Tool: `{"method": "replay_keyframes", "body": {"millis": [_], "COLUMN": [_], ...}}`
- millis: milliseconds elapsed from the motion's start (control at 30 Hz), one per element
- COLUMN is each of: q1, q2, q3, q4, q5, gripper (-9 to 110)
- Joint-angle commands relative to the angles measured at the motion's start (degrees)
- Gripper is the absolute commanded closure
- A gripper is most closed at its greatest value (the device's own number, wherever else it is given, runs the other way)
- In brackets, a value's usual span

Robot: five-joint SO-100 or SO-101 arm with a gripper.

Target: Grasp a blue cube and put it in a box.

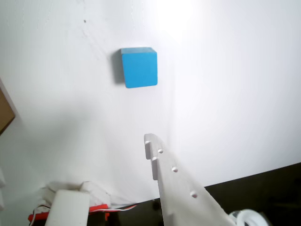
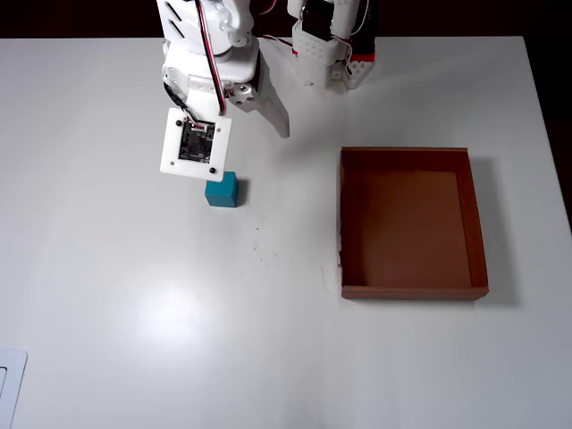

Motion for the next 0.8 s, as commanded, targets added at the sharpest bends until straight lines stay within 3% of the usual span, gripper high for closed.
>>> {"method": "replay_keyframes", "body": {"millis": [0, 267, 500, 767], "q1": [1.76, 4.92, 6.33, 7.47], "q2": [-1.05, -6.06, -9.32, -14.94], "q3": [-4.13, -3.43, 5.36, 7.12], "q4": [-0.70, -5.71, -19.51, -23.91], "q5": [-3.69, -6.94, -7.21, -7.21], "gripper": [61, 63, 64, 65]}}
